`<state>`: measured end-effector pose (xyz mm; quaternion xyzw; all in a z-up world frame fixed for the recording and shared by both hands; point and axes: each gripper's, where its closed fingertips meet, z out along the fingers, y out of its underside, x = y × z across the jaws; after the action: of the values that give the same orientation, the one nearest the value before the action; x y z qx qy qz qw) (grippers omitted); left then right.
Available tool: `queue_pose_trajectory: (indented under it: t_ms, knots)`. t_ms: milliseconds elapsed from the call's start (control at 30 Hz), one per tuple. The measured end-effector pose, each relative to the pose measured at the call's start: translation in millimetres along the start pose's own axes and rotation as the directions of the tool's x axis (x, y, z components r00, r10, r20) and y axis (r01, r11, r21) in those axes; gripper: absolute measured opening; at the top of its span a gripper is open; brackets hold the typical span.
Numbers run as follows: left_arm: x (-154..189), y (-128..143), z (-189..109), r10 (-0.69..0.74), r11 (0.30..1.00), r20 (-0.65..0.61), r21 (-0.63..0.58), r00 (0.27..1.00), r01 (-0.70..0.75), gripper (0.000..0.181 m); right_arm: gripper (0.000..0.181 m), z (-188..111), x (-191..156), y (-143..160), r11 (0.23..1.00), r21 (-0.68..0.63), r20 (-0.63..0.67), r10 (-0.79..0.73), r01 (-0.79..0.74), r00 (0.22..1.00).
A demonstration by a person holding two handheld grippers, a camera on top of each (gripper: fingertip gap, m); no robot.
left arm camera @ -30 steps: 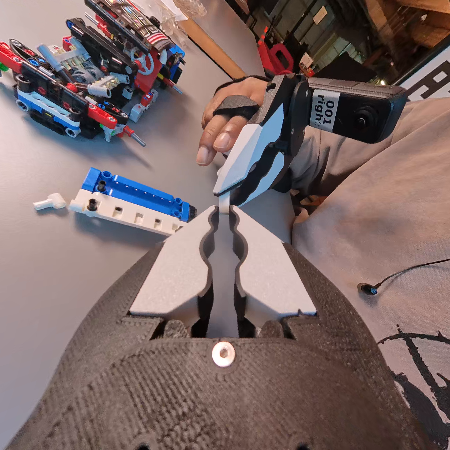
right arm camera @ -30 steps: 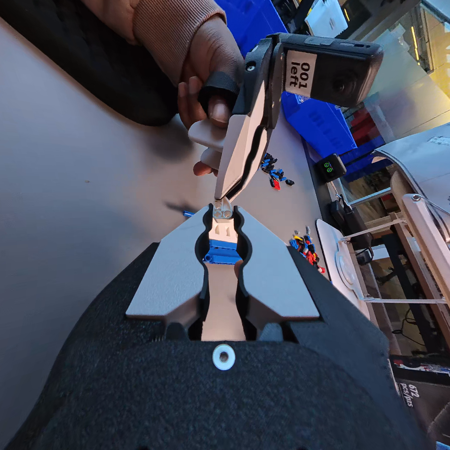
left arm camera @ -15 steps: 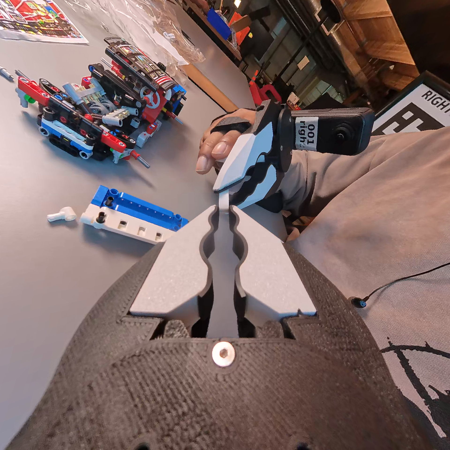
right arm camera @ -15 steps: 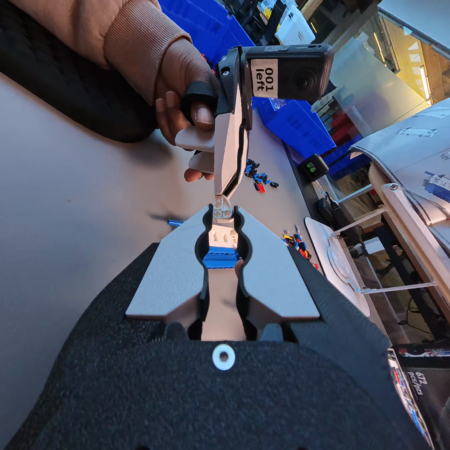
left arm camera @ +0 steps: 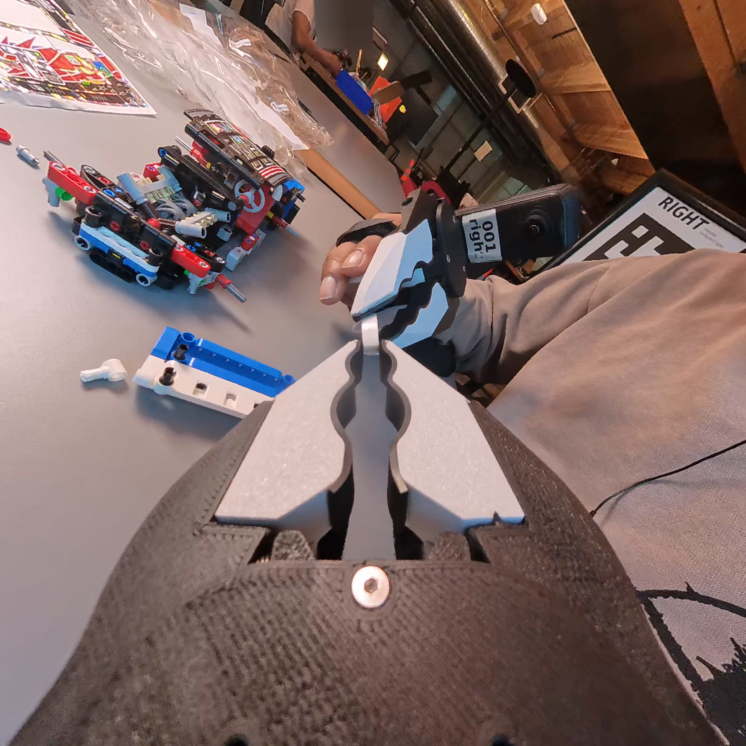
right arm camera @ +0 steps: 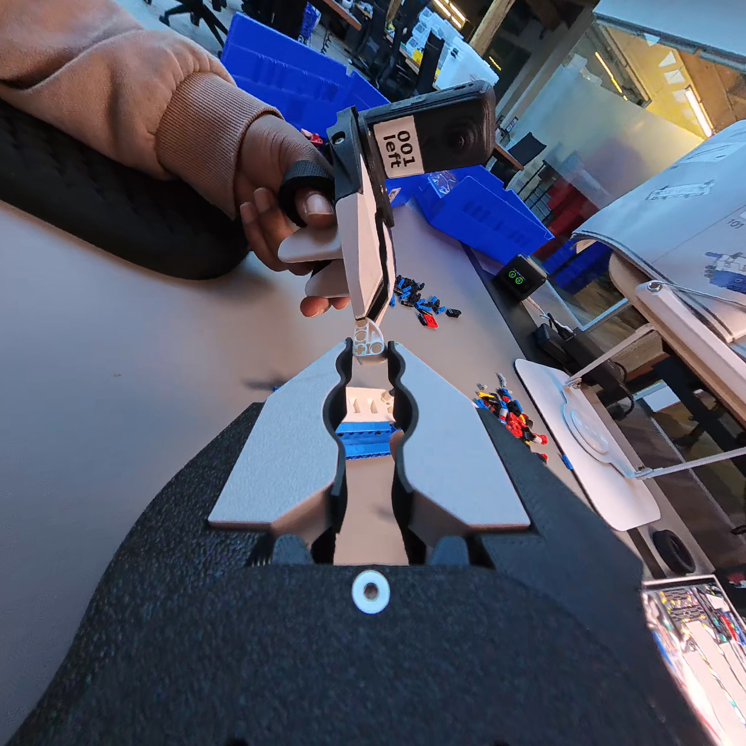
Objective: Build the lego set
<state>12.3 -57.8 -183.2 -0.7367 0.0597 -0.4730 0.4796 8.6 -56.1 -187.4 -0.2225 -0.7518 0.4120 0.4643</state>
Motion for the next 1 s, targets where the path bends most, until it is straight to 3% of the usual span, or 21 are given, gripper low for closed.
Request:
queue_pose_trajectory:
  t_ms: [33,300,500,633,833,1000]
  knots:
    - [1,-1,0,-0.005,1.000,-0.005,0.006,1.000,0.005,0.005,0.015,0,1,-1,1.000,0.005,0.000,0.008,-0.008,1.000]
    - [-3,-3,-3,-0.037,0.999,-0.011,0.038,0.999,0.038,0.000,0.014,-4,6,-4,0.995,0.038,0.003,0.092,-0.092,0.996]
    - [0,-2,0,-0.026,0.999,-0.024,0.030,0.999,0.027,0.017,0.015,-3,-2,-1,0.996,0.016,0.051,0.082,-0.083,0.995]
    - [2,9,8,-0.027,0.999,-0.030,-0.028,0.999,0.026,0.006,0.015,0,-9,0,0.999,0.000,0.080,0.051,-0.051,0.995]
    - [10,-3,6,-0.066,0.995,-0.098,0.066,0.993,0.073,0.005,0.016,-7,7,-10,0.992,0.062,0.030,0.111,-0.112,0.993]
    - [14,-21,2,-0.101,0.973,-0.143,0.192,0.985,0.127,0.005,0.007,-10,24,-19,0.990,0.097,-0.089,0.114,-0.105,0.990]
